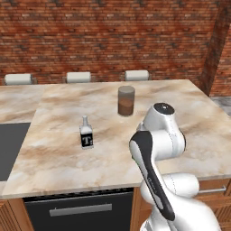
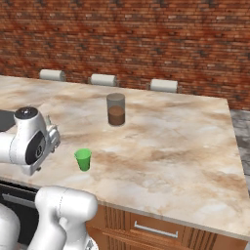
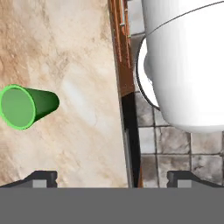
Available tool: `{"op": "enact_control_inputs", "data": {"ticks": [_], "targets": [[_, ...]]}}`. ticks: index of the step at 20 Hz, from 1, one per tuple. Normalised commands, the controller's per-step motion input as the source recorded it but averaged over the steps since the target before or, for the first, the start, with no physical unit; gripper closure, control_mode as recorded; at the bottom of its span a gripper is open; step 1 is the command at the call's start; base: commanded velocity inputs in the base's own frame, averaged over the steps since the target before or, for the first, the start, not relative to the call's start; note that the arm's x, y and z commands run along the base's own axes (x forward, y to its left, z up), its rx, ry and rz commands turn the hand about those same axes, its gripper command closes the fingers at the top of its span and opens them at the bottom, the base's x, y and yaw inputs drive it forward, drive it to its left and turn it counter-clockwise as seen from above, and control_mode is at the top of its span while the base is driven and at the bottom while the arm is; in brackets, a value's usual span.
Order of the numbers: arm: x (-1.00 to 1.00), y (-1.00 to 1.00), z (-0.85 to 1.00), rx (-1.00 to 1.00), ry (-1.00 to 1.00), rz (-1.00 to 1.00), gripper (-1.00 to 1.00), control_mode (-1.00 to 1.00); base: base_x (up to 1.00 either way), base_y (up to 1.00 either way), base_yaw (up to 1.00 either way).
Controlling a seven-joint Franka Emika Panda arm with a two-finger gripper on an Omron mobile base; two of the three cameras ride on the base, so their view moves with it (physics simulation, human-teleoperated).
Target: Open the cabinet directly in front. Then move the liquor and the cup to the dining counter with the jar on it.
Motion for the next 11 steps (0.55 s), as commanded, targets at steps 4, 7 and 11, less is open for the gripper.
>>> {"op": "enact_control_inputs", "data": {"ticks": [4, 7, 11], "targets": [[-0.32, 0.16, 0.32, 0.0, -0.07, 0.03, -1.0, -1.0, 0.0, 0.0, 0.0], [-0.24, 0.22, 0.33, 0.0, -0.04, 0.05, -1.0, -1.0, 0.0, 0.0, 0.0], [-0.15, 0.27, 0.29, -0.02, -0.01, 0.06, -1.0, -1.0, 0.0, 0.0, 0.0]]}}
